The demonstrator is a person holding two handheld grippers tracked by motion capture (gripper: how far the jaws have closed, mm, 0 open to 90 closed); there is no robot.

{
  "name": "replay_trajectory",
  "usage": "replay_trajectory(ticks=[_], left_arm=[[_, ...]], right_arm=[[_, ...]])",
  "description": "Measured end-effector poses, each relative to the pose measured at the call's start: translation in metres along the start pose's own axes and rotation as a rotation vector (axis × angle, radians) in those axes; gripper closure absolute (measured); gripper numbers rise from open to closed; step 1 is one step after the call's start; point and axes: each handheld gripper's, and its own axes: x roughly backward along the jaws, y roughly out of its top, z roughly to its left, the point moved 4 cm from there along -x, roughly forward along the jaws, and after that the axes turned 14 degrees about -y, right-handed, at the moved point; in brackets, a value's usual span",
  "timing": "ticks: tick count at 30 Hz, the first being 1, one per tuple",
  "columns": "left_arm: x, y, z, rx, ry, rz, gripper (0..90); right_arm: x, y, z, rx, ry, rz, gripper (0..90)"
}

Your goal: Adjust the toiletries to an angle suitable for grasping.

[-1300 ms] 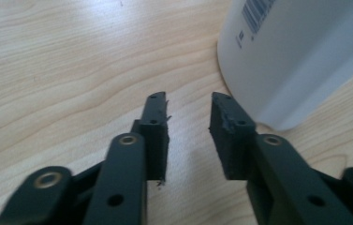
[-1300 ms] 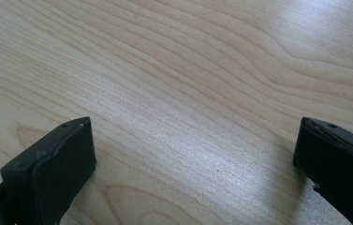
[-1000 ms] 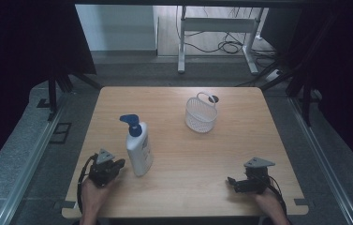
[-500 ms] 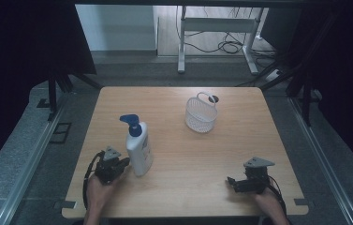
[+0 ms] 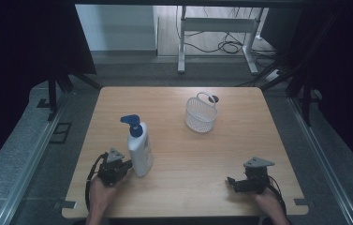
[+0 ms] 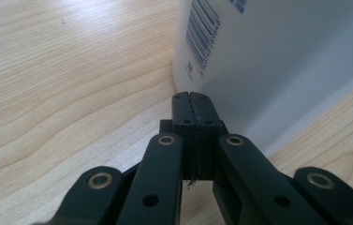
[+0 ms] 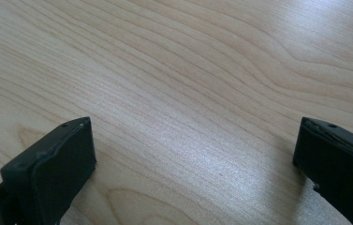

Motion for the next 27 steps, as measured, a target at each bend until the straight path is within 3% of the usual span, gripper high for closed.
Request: replay_trajectory(ticks=[27], left_arm=[[-0.007,0.000,-0.026,-0.055,-0.039,0.045,89.2]], right_arm=[[0.000,0.000,0.000,0.000,0.000,0.000,0.0]])
